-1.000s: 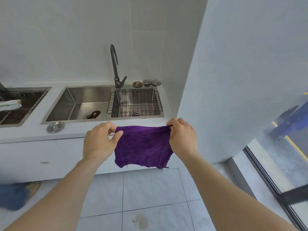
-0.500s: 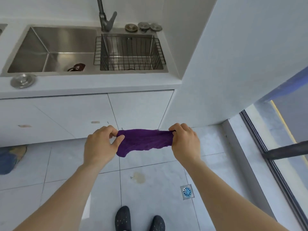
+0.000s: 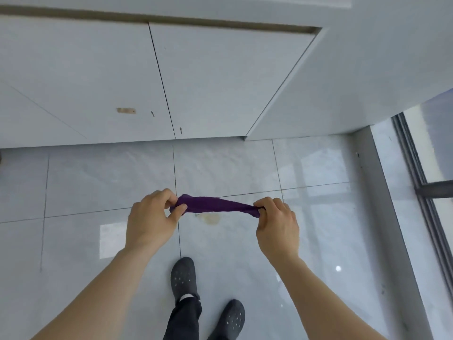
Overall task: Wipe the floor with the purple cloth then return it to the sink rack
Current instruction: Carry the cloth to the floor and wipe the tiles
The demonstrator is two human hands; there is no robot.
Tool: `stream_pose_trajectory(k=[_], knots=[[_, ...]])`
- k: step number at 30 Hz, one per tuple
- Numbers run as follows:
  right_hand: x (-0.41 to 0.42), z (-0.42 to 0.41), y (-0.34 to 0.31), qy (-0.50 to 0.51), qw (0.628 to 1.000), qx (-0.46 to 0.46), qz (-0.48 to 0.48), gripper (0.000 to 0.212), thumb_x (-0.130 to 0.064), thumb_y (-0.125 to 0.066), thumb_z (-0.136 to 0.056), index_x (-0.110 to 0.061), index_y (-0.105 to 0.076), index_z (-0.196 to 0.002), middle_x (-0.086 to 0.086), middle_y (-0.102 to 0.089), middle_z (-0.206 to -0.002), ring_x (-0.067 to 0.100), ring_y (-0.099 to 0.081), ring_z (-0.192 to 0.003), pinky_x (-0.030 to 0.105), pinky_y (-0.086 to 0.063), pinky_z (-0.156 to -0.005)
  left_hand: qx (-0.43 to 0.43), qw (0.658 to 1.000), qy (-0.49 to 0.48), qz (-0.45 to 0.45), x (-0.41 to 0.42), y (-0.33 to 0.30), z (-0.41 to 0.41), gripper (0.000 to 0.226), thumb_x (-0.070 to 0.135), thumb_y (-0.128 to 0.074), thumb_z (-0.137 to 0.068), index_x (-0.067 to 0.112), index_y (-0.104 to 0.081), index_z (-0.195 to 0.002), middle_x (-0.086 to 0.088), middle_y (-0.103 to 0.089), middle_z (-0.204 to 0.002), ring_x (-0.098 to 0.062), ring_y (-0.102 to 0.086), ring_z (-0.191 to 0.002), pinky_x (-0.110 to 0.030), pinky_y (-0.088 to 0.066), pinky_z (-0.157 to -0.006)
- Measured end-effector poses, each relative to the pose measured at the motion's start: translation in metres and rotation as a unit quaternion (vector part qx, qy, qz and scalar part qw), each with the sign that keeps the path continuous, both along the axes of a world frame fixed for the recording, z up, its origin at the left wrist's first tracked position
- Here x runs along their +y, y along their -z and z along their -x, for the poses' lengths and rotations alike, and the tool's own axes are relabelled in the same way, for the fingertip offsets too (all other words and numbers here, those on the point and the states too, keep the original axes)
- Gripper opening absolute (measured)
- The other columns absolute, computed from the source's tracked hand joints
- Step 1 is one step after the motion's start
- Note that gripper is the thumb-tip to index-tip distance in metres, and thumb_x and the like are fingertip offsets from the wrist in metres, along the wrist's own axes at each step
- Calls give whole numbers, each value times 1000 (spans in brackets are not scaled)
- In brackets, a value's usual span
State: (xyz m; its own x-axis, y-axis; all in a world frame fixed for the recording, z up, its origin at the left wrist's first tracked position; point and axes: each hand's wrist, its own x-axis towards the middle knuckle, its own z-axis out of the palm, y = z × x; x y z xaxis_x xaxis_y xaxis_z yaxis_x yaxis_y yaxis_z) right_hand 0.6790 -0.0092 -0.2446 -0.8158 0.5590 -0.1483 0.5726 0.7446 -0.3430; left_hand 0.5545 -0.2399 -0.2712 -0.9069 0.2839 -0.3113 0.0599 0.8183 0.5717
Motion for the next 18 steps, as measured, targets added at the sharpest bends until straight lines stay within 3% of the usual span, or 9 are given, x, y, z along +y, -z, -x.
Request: stream_pose_trajectory(k=[5, 12, 14, 18], knots=[[-3, -25, 86, -17, 1000, -19, 7, 28, 7, -64, -86, -18, -69, -97, -1, -65, -83, 27, -55, -73, 33, -37, -68, -32, 999, 3, 27, -9, 88, -31, 20, 37, -76, -87, 33, -59, -78, 29, -58, -76, -8, -61, -79, -19, -36, -60], [5, -63, 206, -25, 999, -43, 18, 23, 4, -63, -89, -16, -69, -98, 2, -66, -85, 29, -56, -75, 36, -41, -68, -65, 997, 27, 33, -6, 210, -73, 18, 39, -74, -89, 32, -60, -81, 28, -61, -76, -3, -59, -78, -16, -36, -60], [5, -72, 243, -27, 998, -45, 19, 25, 5, -63, -88, -16, -69, -99, 2, -66, -85, 29, -56, -74, 38, -44, -68, -69, 997, 28, 37, -6, 247, -82, 18, 40, -74, -89, 32, -60, -80, 27, -62, -76, 0, -58, -76, -18, -36, -59], [6, -81, 318, -25, 999, -42, 22, 27, 6, -62, -88, -18, -69, -100, 1, -65, -86, 28, -56, -75, 38, -45, -68, -85, 995, 35, 47, -7, 315, -91, 18, 41, -75, -88, 32, -60, -82, 22, -65, -80, -11, -65, -83, -28, -46, -64]])
